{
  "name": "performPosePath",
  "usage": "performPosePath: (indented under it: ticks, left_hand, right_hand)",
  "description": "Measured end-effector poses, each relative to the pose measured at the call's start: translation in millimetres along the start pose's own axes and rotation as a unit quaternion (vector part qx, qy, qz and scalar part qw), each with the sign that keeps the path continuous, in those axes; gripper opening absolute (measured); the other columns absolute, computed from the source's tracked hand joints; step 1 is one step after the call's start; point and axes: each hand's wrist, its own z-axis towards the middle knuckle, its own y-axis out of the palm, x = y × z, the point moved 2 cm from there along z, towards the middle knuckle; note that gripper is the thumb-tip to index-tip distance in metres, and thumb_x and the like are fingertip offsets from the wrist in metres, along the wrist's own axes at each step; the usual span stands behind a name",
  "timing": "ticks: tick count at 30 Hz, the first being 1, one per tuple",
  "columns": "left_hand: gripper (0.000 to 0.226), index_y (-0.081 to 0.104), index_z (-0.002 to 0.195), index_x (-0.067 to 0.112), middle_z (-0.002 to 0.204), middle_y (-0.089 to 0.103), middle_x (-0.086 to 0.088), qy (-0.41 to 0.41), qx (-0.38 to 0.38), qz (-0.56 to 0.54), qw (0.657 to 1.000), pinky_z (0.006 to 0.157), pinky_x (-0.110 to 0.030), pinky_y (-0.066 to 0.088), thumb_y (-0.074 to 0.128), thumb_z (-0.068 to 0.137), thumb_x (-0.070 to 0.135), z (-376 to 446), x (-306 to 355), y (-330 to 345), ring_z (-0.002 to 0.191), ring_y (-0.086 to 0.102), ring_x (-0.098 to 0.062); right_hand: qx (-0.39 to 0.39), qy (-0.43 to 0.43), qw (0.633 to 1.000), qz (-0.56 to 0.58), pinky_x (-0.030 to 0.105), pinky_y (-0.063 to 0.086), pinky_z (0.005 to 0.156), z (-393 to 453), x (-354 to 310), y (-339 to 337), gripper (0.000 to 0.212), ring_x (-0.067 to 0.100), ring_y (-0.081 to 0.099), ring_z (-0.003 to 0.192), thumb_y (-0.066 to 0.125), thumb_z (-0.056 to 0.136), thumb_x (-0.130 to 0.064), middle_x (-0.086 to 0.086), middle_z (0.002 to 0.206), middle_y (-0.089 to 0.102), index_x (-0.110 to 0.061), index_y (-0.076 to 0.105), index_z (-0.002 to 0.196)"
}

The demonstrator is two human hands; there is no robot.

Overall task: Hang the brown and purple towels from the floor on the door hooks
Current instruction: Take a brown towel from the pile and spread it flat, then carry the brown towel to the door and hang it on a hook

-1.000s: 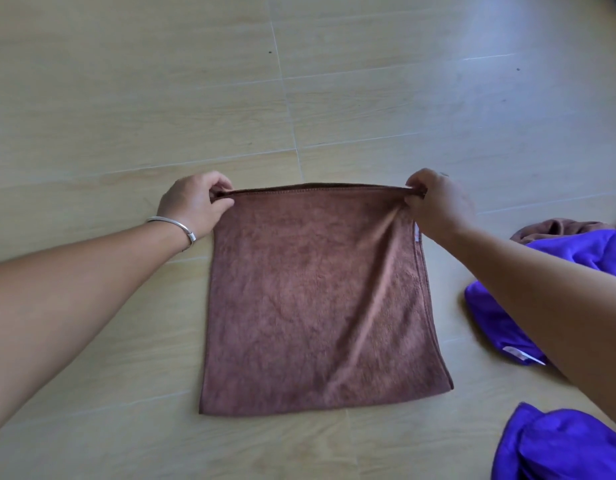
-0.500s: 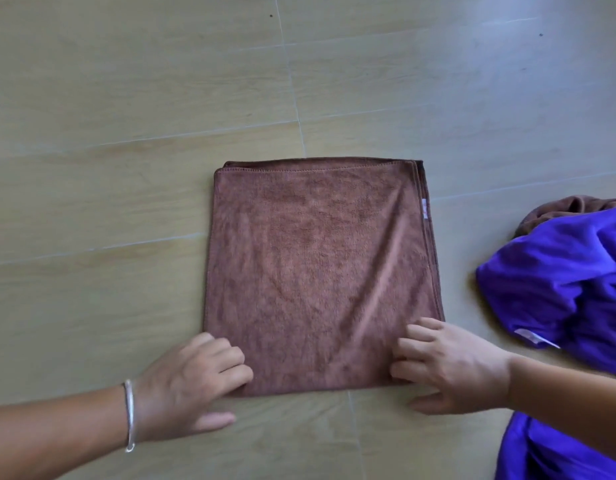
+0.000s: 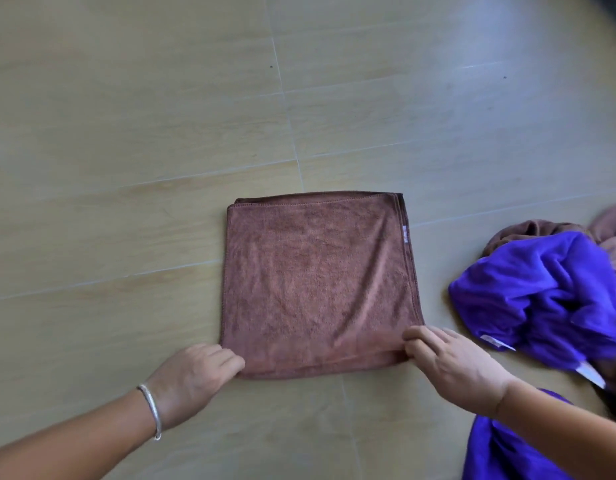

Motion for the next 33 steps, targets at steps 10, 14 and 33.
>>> performPosePath:
  ticks: [10, 14, 33]
  left_hand:
    - [0.046, 0.062, 0.086, 0.022, 0.083, 0.064, 0.001, -0.088, 0.106, 0.006, 0.99, 0.048, -0.025, 0.043, 0.065, 0.056, -0.013, -13, -16, -263, 0.059, 0.06, -0.023]
    - [0.04, 0.072, 0.078, 0.021, 0.086, 0.07, 0.005, -0.07, 0.132, 0.058, 0.987, 0.06, -0.028, 0.036, 0.035, 0.067, 0.009, -33, -14, -400, 0.062, 0.064, -0.018]
    - [0.015, 0.071, 0.077, 0.029, 0.081, 0.067, 0.021, -0.127, 0.323, 0.067, 0.936, 0.066, -0.024, 0.045, 0.077, 0.079, 0.015, -205, 15, -992, 0.072, 0.062, -0.008]
  right_hand:
    - [0.03, 0.141, 0.988, 0.047, 0.038, 0.049, 0.05, 56, -28, -262, 0.036, 0.031, 0.058, 0.063, 0.06, 0.063, 0.012, 0.009, 0.077, 0.059, -0.01, 0.062, 0.091]
    - [0.018, 0.087, 0.995, 0.042, 0.029, 0.051, 0.06, 68, -51, -406, 0.028, 0.027, 0.064, 0.071, 0.063, 0.065, 0.004, 0.004, 0.088, 0.066, -0.013, 0.068, 0.087]
    - [0.145, 0.11, 0.983, -0.032, 0.029, 0.027, 0.059, 96, -193, -994, 0.032, 0.015, 0.04, 0.068, 0.063, 0.088, -0.031, -0.014, 0.075, 0.044, -0.028, 0.031, 0.089]
